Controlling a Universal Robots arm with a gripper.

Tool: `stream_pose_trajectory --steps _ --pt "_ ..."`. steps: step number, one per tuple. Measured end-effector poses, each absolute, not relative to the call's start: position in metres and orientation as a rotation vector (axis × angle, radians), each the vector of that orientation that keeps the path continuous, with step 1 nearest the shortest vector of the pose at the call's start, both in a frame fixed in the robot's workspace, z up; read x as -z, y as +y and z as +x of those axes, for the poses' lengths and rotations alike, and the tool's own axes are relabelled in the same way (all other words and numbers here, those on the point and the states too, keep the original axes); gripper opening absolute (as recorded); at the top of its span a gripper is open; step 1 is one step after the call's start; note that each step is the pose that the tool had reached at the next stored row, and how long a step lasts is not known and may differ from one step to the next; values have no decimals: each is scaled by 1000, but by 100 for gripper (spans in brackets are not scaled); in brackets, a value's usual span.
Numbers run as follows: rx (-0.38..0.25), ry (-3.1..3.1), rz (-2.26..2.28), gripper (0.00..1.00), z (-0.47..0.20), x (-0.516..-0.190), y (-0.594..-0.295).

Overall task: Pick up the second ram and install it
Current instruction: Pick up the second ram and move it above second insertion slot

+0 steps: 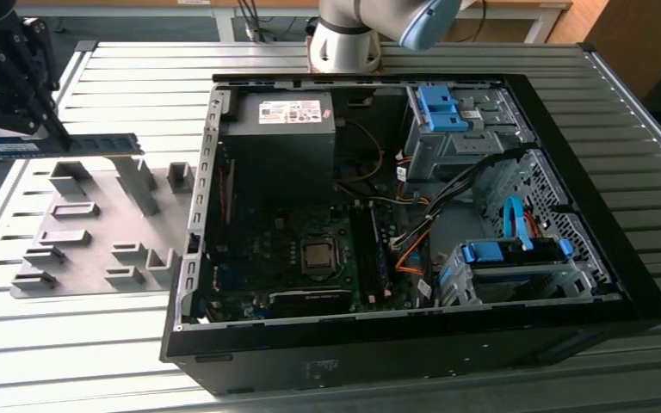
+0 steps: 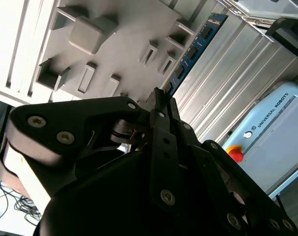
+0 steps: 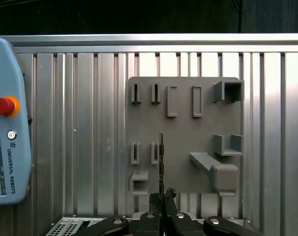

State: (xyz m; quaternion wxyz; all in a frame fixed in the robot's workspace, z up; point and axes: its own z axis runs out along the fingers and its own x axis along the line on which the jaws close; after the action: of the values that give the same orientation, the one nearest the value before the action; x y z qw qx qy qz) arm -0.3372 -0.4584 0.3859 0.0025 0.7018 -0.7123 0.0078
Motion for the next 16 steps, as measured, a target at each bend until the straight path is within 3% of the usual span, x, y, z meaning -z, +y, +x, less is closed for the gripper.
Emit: stream_pose_trajectory --steps 16 --pt "-24 -2234 2201 14 -323 -386 -458"
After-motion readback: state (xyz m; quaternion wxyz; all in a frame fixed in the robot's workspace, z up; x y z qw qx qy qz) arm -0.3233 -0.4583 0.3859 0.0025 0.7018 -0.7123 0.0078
